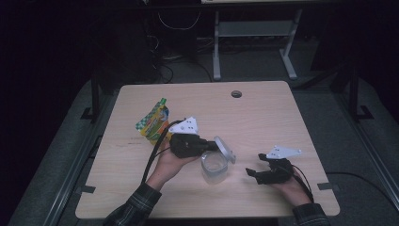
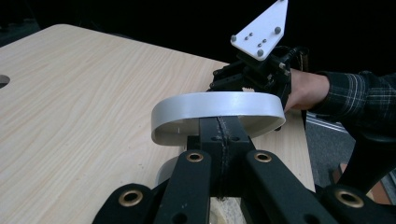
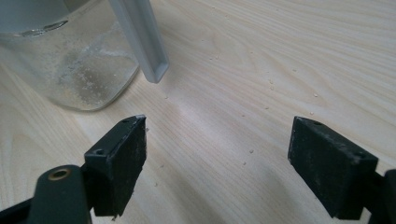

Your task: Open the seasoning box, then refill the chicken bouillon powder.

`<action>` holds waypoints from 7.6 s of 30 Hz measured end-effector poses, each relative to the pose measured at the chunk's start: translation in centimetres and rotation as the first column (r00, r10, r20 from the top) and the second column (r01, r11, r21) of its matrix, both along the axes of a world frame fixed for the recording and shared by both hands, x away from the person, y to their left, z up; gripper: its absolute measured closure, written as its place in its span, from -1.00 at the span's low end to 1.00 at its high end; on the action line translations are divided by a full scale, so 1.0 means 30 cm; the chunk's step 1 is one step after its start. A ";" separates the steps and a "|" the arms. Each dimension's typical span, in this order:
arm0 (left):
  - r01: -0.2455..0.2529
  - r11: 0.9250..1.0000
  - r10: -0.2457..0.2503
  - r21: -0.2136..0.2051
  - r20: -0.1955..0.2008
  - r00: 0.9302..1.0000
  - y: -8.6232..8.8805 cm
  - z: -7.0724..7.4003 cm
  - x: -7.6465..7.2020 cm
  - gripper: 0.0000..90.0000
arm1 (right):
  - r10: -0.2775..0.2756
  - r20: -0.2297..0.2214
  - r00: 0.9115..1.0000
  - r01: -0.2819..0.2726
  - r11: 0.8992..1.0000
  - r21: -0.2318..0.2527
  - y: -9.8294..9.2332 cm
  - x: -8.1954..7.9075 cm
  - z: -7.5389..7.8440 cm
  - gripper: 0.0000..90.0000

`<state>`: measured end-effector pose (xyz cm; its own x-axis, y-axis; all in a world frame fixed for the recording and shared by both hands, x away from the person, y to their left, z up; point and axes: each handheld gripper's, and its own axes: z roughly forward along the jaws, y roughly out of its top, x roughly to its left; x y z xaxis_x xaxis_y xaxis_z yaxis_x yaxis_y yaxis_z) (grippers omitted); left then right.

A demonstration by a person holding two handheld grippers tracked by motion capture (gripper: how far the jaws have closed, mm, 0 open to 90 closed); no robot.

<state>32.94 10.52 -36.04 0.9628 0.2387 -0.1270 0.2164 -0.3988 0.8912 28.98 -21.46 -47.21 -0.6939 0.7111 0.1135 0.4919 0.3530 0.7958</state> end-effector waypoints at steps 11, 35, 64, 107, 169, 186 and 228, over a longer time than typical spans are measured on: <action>0.006 1.000 -0.006 -0.006 -0.003 1.000 -0.018 0.000 0.015 1.00 | -0.001 0.000 1.000 0.001 1.000 0.005 -0.003 -0.001 -0.002 -0.57; 0.007 1.000 -0.007 0.005 0.000 1.000 -0.023 0.002 0.019 1.00 | -0.001 0.001 1.000 0.001 1.000 0.007 -0.006 -0.002 -0.003 -0.57; -0.116 0.993 0.117 0.027 -0.044 0.992 0.156 -0.005 -0.024 0.99 | -0.004 0.005 1.000 0.004 1.000 0.005 -0.009 -0.004 -0.002 -0.57; -0.401 0.915 0.403 0.048 -0.090 0.911 0.552 -0.031 -0.136 0.38 | -0.004 0.003 1.000 0.004 1.000 -0.004 -0.007 -0.004 -0.006 -0.57; -0.535 0.842 0.533 0.075 0.049 0.845 0.552 -0.018 0.068 0.99 | -0.003 -0.004 1.000 0.003 1.000 -0.015 -0.008 -0.005 -0.012 -0.57; -0.502 0.862 0.502 0.067 0.010 0.865 0.568 -0.004 0.092 1.00 | 0.016 -0.025 1.000 -0.017 1.000 -0.015 0.001 -0.009 0.010 -0.67; -0.314 0.947 0.309 -0.069 -0.074 0.948 0.553 0.118 -0.031 1.00 | 0.220 -0.035 0.975 -0.218 0.974 0.067 0.048 -0.092 0.080 0.99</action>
<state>32.02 27.10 -32.49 0.8317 0.5122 -0.2143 0.3741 -0.2318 0.8979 26.20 -20.01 -44.79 -0.8256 0.5330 0.1849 0.4414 0.4060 0.8002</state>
